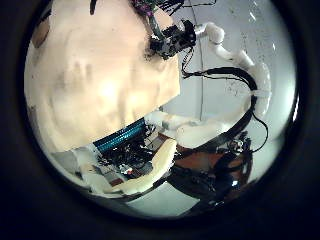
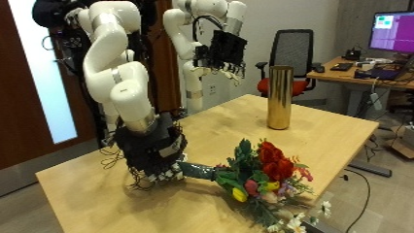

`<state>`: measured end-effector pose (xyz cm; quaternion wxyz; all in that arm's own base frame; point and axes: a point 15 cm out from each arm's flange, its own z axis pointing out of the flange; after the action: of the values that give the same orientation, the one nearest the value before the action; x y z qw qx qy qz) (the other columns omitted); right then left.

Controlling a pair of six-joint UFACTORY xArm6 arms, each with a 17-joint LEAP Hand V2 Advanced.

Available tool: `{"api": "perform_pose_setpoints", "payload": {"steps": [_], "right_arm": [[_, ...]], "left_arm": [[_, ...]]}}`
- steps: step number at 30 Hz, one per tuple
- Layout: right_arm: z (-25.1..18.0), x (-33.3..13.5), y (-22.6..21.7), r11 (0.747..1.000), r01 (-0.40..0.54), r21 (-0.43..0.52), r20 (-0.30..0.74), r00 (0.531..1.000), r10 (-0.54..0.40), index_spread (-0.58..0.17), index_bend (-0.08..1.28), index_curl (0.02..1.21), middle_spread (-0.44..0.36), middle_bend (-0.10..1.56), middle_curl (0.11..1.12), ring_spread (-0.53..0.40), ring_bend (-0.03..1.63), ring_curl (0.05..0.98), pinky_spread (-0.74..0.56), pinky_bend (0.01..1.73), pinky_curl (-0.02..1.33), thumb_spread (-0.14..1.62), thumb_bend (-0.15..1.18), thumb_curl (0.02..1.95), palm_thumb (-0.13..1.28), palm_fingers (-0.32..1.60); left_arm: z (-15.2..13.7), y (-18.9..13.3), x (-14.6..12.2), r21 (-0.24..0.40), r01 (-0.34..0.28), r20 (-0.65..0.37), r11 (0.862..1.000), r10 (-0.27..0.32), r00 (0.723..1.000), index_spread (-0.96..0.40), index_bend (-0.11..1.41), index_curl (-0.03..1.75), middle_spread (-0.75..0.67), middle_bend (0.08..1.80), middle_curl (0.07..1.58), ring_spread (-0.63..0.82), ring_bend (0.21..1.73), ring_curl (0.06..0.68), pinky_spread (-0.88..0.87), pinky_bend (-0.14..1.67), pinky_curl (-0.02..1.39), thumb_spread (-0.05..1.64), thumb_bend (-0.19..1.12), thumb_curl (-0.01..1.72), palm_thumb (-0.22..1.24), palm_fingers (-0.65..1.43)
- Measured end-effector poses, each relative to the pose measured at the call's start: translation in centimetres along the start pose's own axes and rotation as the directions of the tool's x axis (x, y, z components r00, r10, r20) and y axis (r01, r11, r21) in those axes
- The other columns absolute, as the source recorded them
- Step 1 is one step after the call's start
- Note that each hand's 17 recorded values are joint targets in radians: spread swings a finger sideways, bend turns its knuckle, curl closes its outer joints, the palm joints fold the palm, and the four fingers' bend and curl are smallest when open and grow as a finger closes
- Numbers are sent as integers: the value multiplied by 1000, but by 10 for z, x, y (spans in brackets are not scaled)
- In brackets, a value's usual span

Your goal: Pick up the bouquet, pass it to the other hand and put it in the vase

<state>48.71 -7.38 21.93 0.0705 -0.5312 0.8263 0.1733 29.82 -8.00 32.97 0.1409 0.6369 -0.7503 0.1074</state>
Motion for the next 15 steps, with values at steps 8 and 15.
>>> {"api": "perform_pose_setpoints", "payload": {"steps": [8, 15], "right_arm": [[-81, -41, 40, 991, 98, 93, 116, 987, -109, -291, 1038, 945, -158, 1314, 824, -208, 1432, 641, -200, 1393, 728, 851, -6, 699, 1215, 1098], [-136, -88, 83, 962, 209, 176, 218, 945, -245, -283, 1030, 979, -147, 1342, 813, -204, 1434, 654, -191, 1335, 792, 745, -1, 785, 1239, 1093]], "left_arm": [[-18, -19, -14, 77, 53, -28, 996, -51, 998, 282, 180, 315, 545, 187, 276, 632, 481, 216, 598, 270, 317, 847, -34, 318, 293, 19], [-41, -49, -20, 105, 67, -52, 992, -61, 997, 263, 175, 322, 507, 197, 286, 597, 479, 216, 566, 248, 313, 850, -33, 316, 295, 63]]}}
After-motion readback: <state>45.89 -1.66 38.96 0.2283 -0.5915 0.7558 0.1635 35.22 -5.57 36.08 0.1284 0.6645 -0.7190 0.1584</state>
